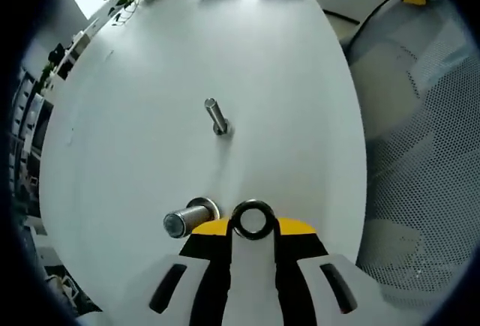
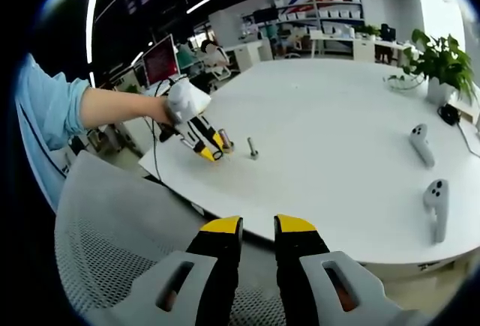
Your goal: Place the washer onto the threaded stud by aligning its center hole with the stud, sliding it down to the base, and recovering from edge contact or off-axis alignment until the washer reaches the visible bottom stop.
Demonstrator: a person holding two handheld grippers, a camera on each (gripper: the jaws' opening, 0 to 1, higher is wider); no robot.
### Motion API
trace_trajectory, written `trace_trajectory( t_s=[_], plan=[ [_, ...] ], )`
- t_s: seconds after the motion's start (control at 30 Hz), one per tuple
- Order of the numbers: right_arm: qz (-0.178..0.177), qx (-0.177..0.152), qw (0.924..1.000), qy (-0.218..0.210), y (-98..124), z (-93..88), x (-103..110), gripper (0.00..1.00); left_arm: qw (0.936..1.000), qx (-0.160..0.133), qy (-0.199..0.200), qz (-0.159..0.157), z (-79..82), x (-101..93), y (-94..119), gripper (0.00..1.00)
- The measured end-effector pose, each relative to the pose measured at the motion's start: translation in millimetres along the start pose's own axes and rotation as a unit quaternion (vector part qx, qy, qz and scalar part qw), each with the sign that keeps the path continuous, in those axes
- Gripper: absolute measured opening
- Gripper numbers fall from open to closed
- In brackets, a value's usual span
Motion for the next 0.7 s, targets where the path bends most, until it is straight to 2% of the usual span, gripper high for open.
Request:
trace_trajectory(
  t_s=[0.43, 0.7],
  plan=[
    [0.008, -0.004, 1.0, 0.003, -0.3, 0.7, 1.5, 0.2, 0.9992, -0.008, 0.023, 0.031, -7.2, -11.2, 31.0, 0.19],
    [0.015, 0.001, 0.9999, 0.004, -1.0, 0.6, 2.0, 0.2, 0.9977, -0.014, 0.036, 0.056, -9.3, -5.4, 48.7, 0.19]
  ],
)
Point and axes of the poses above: the point that each gripper's makers call its tool centre point, and the gripper's own axes: y roughly backward along the fingers, x roughly to its left, z roughly out of its top, the point moved 10 cm from there along y, roughly backward along the fingers, and after that the axes turned 8 degrees about -x, right-handed, at the moved point
